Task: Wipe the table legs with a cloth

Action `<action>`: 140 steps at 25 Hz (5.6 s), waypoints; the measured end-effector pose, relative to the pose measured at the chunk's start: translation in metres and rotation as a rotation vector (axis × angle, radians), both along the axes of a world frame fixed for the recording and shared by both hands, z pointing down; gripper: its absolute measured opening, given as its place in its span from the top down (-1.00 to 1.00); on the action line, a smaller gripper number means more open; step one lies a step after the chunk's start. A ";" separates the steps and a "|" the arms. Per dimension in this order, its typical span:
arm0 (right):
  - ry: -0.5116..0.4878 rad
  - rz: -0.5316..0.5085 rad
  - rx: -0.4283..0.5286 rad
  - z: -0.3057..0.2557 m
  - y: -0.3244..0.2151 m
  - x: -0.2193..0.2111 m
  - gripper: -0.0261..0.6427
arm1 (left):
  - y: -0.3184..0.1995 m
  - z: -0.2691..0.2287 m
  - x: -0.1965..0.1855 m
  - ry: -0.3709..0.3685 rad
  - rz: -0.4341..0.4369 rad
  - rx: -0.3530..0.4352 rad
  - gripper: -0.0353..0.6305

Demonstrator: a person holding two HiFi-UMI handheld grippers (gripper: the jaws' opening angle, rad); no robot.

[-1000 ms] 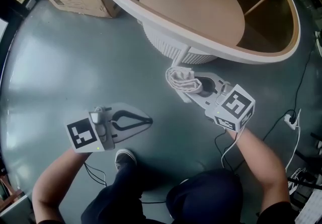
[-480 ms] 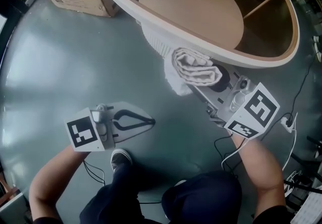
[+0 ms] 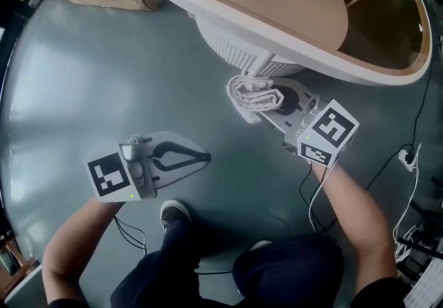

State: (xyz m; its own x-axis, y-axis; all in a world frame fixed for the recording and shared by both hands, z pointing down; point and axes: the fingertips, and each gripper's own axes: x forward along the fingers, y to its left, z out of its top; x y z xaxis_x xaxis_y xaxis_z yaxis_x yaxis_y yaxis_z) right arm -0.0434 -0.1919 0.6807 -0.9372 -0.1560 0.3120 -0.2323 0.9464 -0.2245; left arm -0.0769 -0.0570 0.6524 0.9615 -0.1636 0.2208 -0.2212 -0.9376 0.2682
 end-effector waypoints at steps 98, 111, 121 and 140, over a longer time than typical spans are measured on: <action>-0.140 0.033 0.406 -0.120 -0.023 0.011 0.69 | -0.005 -0.026 0.014 0.048 -0.012 0.031 0.88; -0.146 -0.027 0.387 -0.060 -0.018 0.004 0.70 | -0.004 0.007 -0.002 0.032 -0.016 -0.029 0.88; 0.097 -0.058 0.233 0.088 -0.015 0.013 0.70 | 0.002 0.023 -0.008 0.029 -0.025 -0.066 0.88; 0.086 0.021 0.229 -0.021 -0.015 0.037 0.70 | 0.004 -0.017 -0.001 0.038 -0.075 0.007 0.88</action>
State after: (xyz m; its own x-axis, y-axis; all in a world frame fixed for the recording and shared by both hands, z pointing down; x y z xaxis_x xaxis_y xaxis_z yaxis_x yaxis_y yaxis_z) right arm -0.0059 -0.2066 0.6592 -0.9045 -0.2514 0.3444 -0.2617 0.9650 0.0172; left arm -0.0783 -0.0530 0.6350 0.9542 -0.2370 0.1828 -0.2806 -0.9208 0.2710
